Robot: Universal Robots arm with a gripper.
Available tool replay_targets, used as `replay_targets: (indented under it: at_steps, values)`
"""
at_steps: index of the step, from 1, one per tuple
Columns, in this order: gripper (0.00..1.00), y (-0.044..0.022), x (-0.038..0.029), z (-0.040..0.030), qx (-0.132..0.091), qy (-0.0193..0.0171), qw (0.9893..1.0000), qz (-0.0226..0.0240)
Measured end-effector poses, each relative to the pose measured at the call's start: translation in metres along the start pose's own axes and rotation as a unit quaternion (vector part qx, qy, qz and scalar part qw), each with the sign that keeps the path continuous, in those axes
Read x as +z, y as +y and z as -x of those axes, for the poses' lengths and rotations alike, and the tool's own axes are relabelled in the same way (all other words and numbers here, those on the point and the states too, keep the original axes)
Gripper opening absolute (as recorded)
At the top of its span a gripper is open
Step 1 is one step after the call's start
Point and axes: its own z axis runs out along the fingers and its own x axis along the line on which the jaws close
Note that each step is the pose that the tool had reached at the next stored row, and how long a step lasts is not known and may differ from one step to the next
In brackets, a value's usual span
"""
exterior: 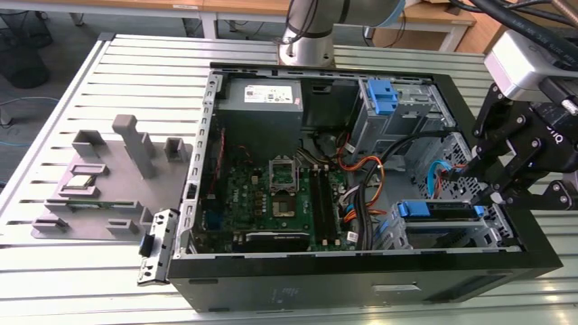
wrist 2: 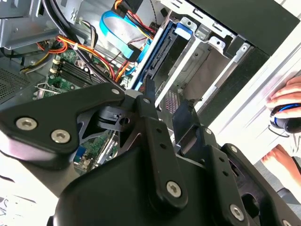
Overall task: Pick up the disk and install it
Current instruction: 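Insert the disk into the insertion slot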
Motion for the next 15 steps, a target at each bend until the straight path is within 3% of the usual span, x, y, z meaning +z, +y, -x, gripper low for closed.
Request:
replay_targets:
  at_steps: [15]
  values:
    - [0.42,0.0001,-0.0043,0.0003,0.000,0.0000,1.0000,0.0000]
